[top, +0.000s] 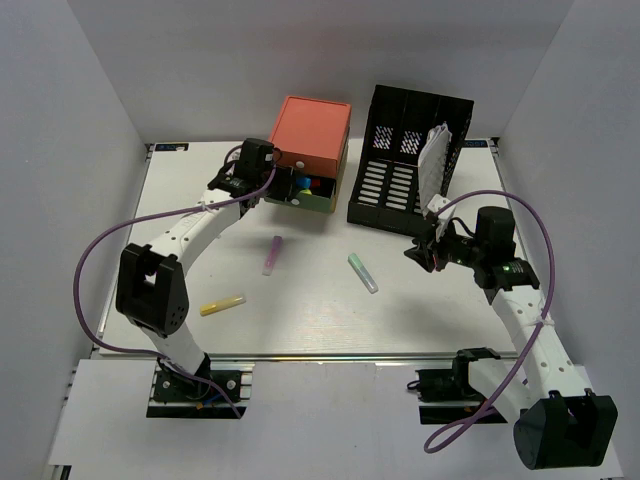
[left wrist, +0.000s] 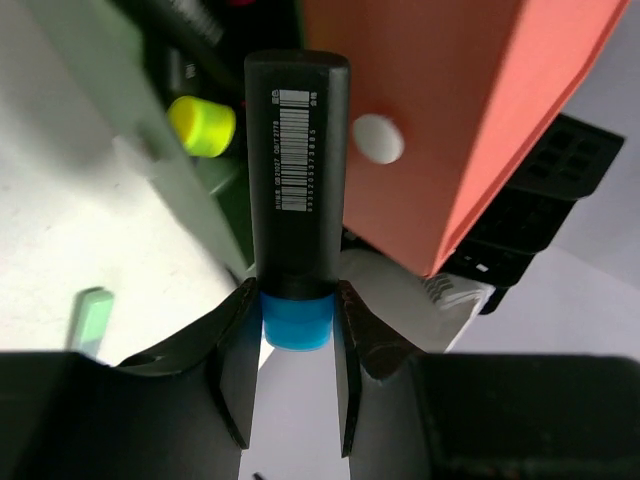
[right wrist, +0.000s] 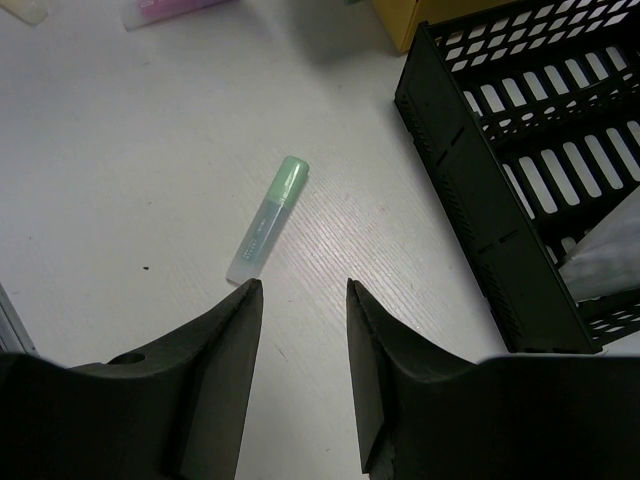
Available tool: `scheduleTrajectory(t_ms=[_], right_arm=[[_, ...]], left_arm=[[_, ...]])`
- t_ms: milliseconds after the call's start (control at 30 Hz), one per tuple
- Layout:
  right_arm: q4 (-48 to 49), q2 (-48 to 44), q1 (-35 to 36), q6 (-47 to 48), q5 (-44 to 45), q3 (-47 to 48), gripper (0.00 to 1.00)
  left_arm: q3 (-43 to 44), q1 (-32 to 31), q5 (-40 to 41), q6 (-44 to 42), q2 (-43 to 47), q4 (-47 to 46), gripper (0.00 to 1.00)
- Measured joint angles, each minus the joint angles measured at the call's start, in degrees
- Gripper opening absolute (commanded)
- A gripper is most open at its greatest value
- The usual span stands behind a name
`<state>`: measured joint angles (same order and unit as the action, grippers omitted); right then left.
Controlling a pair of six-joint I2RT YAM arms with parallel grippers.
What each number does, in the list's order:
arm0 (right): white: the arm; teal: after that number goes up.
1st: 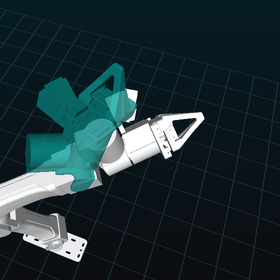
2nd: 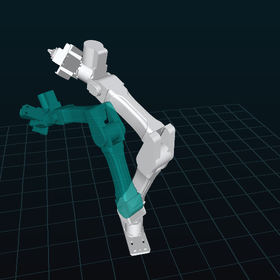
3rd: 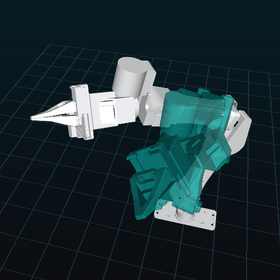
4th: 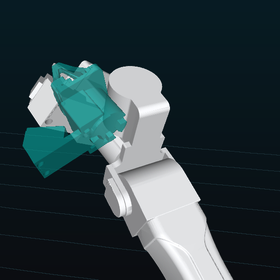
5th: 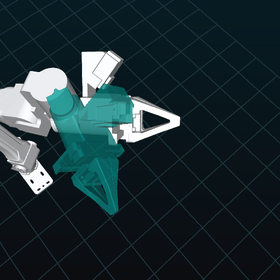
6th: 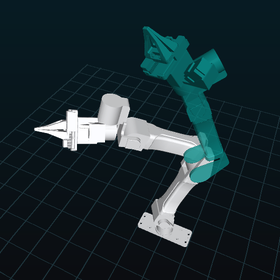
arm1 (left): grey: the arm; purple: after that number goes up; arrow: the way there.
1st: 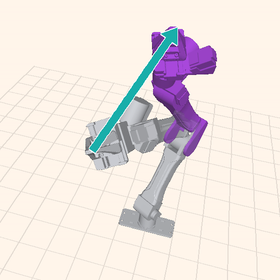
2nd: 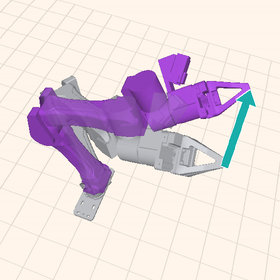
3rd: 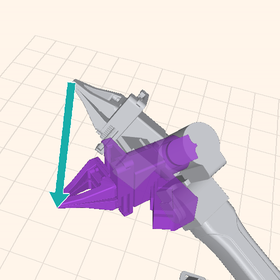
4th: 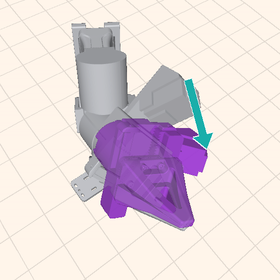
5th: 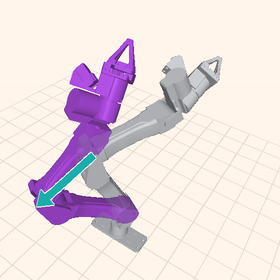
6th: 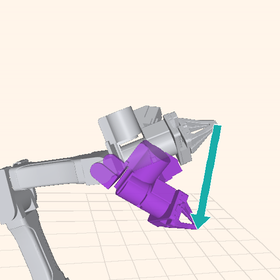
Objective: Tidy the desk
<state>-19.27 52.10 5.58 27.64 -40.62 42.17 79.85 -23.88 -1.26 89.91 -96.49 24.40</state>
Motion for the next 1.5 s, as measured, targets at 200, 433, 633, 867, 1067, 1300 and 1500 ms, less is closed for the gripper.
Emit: scheduleTrajectory(t_ms=[200, 433, 633, 867, 1067, 1300, 1500], right_arm=[[0.00, 0.00, -0.37, 0.00, -0.04, 0.00, 0.45], [0.00, 0.00, -0.76, 0.00, -0.09, 0.00, 0.45], [0.00, 0.00, -0.87, 0.00, -0.26, 0.00, 0.45], [0.00, 0.00, -1.46, 0.00, -0.57, 0.00, 0.45], [-0.02, 0.00, -1.88, 0.00, -1.01, 0.00, 0.45], [-0.04, 0.00, -2.23, 0.09, -1.57, 0.00, 0.45], [-0.33, -0.07, -2.47, 3.34, -3.72, -0.44, 0.46]], left_arm=[[3.76, -0.13, 1.40, 1.16, -2.12, 0.13, 0.05], [3.87, -0.15, 1.46, 2.14, -3.89, 0.00, 0.14], [4.20, -0.15, -0.13, 2.49, -5.49, -1.03, 0.22], [5.81, -0.15, -3.21, 2.29, -8.22, -1.46, 0.51], [5.90, -0.15, -4.31, 2.47, -8.20, -2.38, 0.53], [4.22, -0.15, -6.34, 2.45, -6.75, -5.20, 0.46], [-3.61, 0.33, -11.58, -0.20, -0.07, -12.13, 0.10]])
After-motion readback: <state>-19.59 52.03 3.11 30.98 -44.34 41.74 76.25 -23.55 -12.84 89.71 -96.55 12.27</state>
